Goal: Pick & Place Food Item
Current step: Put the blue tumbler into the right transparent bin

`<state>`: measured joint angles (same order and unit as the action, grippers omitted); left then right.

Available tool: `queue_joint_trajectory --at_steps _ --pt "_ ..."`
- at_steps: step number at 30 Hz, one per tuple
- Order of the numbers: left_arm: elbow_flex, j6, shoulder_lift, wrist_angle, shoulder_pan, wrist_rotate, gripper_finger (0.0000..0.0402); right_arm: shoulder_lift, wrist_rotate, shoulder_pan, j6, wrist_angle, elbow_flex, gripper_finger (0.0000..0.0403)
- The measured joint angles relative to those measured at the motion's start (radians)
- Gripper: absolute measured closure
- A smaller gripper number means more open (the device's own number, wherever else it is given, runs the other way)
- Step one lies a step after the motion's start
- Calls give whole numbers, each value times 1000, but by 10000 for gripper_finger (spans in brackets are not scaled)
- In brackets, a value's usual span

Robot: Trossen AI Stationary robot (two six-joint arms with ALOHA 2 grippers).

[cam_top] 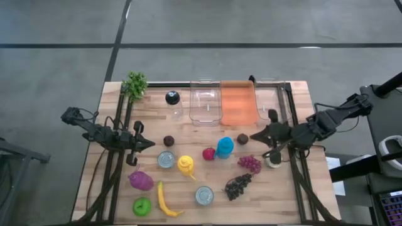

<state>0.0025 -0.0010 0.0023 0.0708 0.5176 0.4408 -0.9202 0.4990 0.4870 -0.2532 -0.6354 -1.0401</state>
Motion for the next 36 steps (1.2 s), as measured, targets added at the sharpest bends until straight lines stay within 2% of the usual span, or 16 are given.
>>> queue_joint_trajectory --at_steps 7,10,22,26,30,36 --pt "0 0 0 0 0 0 385 -61 -2 -11 33 52 19 392" --pt "0 0 0 0 0 0 385 -93 -3 -10 32 51 16 378" --pt "0 0 0 0 0 0 385 -260 -3 -83 47 97 -20 250" --pt "0 0 0 0 0 0 385 -295 -12 -125 45 97 -20 223" --pt "0 0 0 0 0 0 385 -314 -83 -177 25 117 -19 212" --pt "0 0 0 0 0 0 385 -339 -167 -232 -12 147 -19 217"
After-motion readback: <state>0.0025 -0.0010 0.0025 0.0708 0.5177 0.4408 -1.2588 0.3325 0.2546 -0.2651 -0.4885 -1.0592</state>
